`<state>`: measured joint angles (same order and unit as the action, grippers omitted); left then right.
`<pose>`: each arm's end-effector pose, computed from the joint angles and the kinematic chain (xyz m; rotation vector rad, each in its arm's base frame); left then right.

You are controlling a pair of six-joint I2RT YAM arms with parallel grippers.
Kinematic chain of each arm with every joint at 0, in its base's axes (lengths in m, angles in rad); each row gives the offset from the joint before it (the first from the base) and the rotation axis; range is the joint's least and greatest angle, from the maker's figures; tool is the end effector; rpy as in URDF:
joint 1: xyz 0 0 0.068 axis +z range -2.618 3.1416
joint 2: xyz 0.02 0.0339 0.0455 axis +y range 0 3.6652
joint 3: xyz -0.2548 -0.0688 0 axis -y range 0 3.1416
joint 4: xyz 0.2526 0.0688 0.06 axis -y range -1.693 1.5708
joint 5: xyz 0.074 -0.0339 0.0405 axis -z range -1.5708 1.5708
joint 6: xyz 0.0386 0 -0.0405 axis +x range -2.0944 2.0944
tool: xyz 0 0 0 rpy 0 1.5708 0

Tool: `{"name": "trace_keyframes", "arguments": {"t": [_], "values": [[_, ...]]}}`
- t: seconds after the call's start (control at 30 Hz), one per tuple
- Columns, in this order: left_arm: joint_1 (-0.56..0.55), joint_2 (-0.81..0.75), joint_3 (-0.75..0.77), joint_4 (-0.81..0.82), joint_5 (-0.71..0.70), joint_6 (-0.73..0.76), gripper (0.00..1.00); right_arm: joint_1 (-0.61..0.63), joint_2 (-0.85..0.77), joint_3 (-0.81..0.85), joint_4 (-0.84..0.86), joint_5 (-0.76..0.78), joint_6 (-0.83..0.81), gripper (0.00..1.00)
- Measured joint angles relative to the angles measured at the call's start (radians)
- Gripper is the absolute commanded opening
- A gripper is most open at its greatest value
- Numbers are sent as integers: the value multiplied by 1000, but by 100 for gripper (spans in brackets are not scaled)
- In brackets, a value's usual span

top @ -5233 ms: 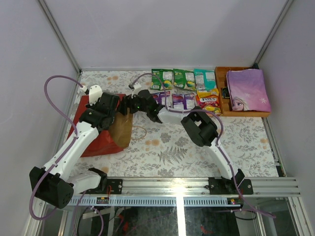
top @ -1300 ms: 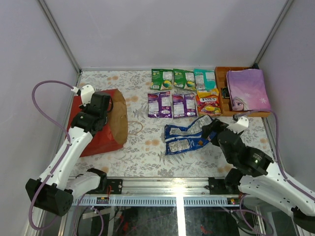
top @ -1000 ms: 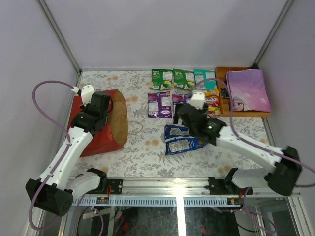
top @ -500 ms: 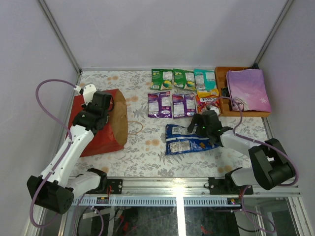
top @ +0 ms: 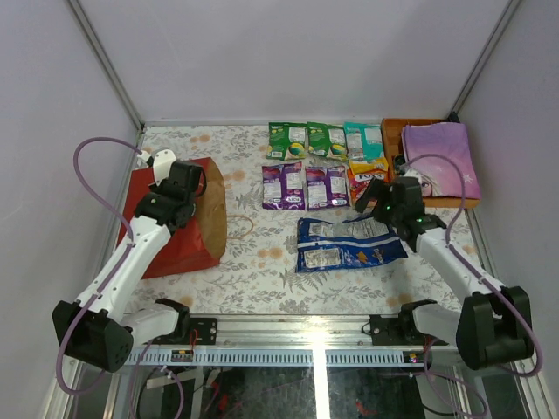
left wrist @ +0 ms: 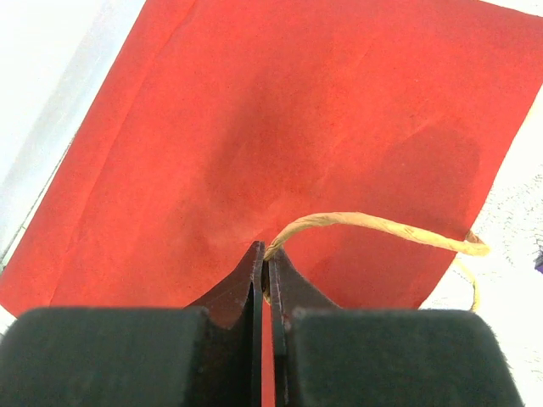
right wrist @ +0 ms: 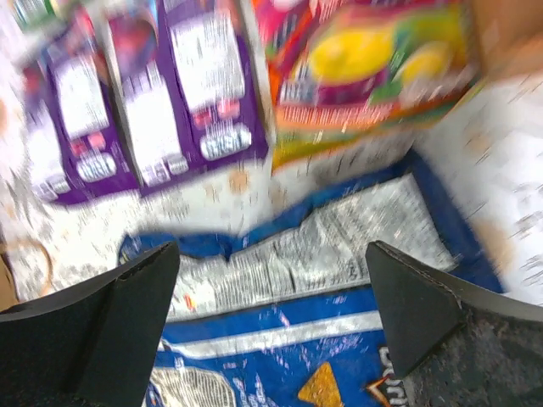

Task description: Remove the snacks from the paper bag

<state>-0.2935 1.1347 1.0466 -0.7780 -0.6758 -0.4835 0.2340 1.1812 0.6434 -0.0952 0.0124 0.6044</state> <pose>0.2336 -0.0454 0.3027 -0.4962 2.1831 0.4128 0.2547 0.0602 0.2047 0.4196 2.2014 0.4494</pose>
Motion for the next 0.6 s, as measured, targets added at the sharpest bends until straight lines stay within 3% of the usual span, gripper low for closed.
{"name": "trace_keyframes", "arguments": {"t": [0.1, 0.17, 0.27, 0.37, 0.43, 0.5, 0.6], "values": [[0, 1, 0, 0, 5, 3, 0, -76, -42, 64, -8, -19, -37, 87], [0, 1, 0, 0, 8, 5, 0, -96, -48, 79, -9, -36, -61, 87], [0, 1, 0, 0, 18, 9, 0, -9, -13, 117, -74, 11, -105, 87], [0, 2, 0, 0, 24, 11, 0, 326, 82, 231, -142, 116, -159, 79], [0, 2, 0, 1, 25, 10, 0, 474, 138, 306, -165, 182, -182, 69], [0, 1, 0, 1, 26, 10, 0, 593, 204, 381, -181, 253, -203, 58], [0, 1, 0, 1, 30, 11, 0, 707, 334, 483, -219, 335, -214, 49]]}}
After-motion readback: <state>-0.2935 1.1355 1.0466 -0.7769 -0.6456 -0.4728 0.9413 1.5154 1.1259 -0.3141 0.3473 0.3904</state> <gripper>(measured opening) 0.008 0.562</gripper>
